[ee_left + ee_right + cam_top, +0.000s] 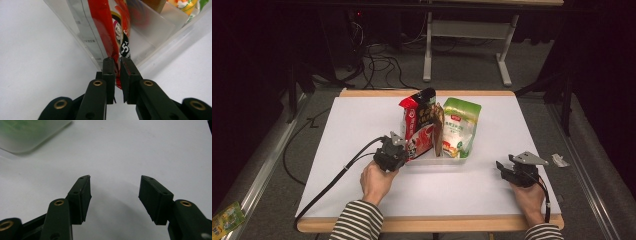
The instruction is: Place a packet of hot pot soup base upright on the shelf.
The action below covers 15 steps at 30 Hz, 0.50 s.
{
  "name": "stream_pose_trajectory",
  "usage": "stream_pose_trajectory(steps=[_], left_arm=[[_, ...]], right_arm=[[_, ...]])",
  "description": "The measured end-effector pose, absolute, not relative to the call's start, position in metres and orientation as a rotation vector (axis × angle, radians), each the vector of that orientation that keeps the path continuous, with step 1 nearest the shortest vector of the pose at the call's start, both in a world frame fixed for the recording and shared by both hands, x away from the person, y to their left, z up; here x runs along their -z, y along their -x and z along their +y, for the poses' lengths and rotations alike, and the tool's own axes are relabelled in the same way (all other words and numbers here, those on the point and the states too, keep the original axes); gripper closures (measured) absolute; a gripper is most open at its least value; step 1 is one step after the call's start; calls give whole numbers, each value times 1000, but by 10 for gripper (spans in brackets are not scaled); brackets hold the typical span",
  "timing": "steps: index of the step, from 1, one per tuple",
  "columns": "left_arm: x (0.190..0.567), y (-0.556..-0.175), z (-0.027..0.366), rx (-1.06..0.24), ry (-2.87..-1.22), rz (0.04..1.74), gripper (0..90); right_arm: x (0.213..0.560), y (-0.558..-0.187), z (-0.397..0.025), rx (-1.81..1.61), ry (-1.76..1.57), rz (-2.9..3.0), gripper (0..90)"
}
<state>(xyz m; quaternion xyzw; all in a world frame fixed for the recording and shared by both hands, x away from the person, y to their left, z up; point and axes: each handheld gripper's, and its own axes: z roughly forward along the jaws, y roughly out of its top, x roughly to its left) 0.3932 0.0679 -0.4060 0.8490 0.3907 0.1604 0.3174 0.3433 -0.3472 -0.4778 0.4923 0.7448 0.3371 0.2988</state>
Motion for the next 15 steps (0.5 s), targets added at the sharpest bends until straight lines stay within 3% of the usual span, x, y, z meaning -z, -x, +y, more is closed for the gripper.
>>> stream_pose_trajectory(steps=[15], left_arm=[[411, -403, 64, -390, -2233, 1107, 867]], right_arm=[[478, -343, -346, -885, -1296, 1983, 440]])
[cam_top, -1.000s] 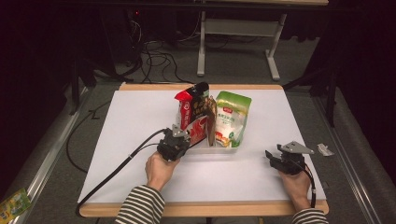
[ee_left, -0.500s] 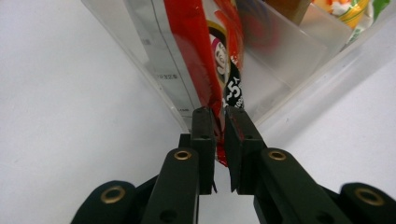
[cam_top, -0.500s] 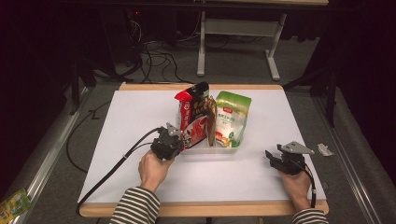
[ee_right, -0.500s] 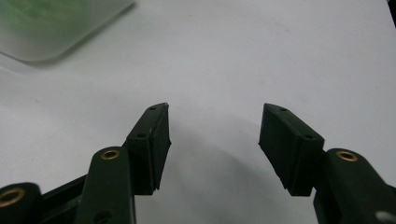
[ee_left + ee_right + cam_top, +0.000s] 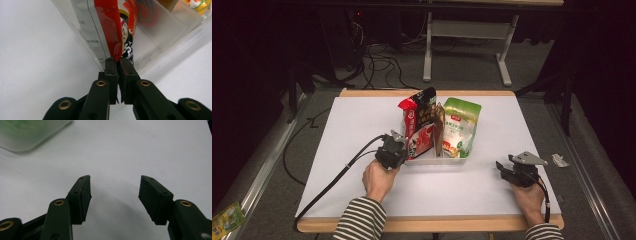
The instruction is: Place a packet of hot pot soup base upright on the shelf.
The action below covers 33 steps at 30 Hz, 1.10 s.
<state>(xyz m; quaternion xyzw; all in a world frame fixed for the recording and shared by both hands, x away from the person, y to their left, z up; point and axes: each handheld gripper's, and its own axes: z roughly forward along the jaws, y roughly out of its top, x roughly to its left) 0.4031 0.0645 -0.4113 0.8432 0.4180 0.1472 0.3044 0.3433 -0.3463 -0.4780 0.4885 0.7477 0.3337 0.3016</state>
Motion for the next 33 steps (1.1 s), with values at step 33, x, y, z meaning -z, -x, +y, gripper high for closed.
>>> stream_pose_trajectory(steps=[33], left_arm=[[355, -424, 71, -469, -1977, 1124, 584]], right_arm=[[478, -344, -347, -887, -1297, 1984, 439]])
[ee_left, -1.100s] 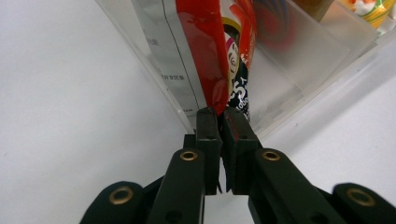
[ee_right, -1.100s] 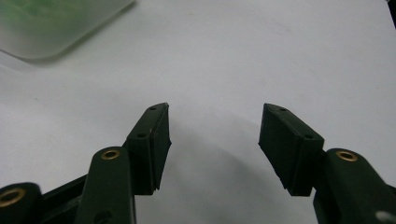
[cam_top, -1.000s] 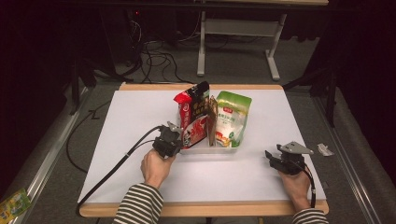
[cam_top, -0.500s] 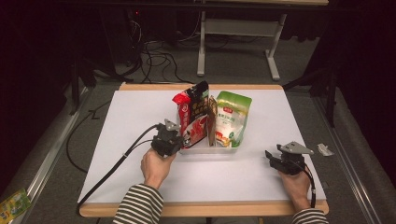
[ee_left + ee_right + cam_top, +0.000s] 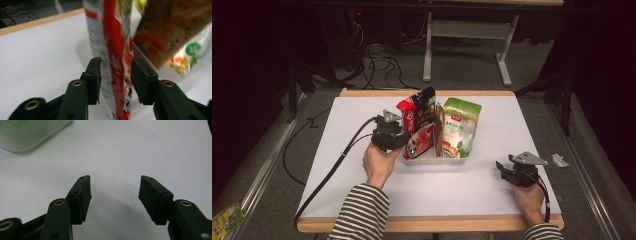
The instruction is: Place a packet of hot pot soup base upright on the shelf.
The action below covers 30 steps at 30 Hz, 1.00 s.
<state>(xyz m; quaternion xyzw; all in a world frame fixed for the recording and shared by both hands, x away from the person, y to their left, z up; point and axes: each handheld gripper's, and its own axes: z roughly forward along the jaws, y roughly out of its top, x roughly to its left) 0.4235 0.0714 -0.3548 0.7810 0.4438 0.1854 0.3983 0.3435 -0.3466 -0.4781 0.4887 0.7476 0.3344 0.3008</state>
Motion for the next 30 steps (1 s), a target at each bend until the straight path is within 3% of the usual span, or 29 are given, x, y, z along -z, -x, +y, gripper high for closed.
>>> stream_pose_trajectory(steps=[10, 18, 30], left_arm=[[349, -439, 78, -451, -1921, 1113, 539], [351, -443, 75, -428, -1944, 1091, 663], [355, -428, 74, -475, -1939, 1074, 702]], right_arm=[[478, -343, -347, -888, -1308, 1982, 439], [478, -343, -347, -893, -1306, 1980, 438], [478, -343, -347, -892, -1307, 1977, 438]])
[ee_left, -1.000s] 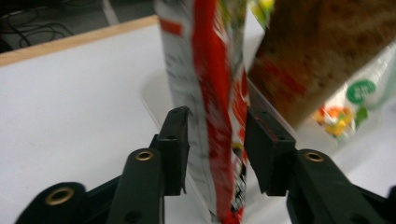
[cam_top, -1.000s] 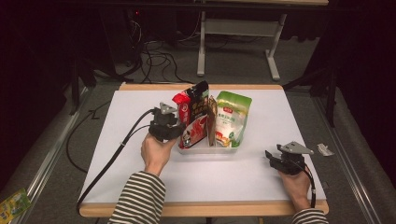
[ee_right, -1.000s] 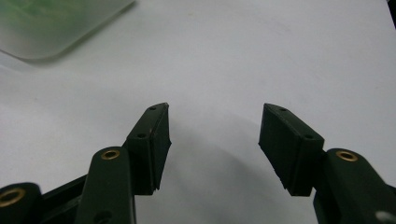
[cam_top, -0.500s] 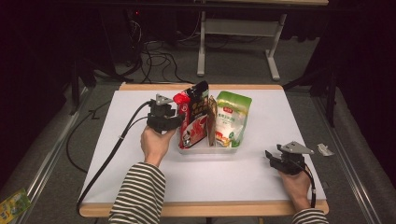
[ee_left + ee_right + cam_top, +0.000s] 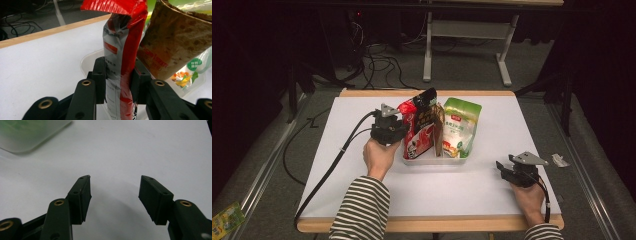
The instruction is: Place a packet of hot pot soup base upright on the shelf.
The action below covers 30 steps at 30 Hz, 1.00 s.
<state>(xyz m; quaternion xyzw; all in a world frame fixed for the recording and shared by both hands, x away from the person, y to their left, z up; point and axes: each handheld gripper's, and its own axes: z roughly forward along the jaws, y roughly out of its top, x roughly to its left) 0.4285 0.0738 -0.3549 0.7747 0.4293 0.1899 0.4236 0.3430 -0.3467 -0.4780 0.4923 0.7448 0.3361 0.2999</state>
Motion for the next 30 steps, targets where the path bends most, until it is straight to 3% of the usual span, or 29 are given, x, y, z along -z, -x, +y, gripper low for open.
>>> stream_pose_trajectory(steps=[11, 22, 30], left_arm=[[368, -407, 80, -502, -1929, 1058, 724], [363, -403, 87, -478, -1944, 998, 650], [350, -386, 110, -522, -1864, 967, 613]], right_arm=[[478, -343, -347, -888, -1296, 1979, 438], [478, -343, -348, -897, -1313, 1971, 436], [477, -343, -350, -916, -1318, 1963, 436]])
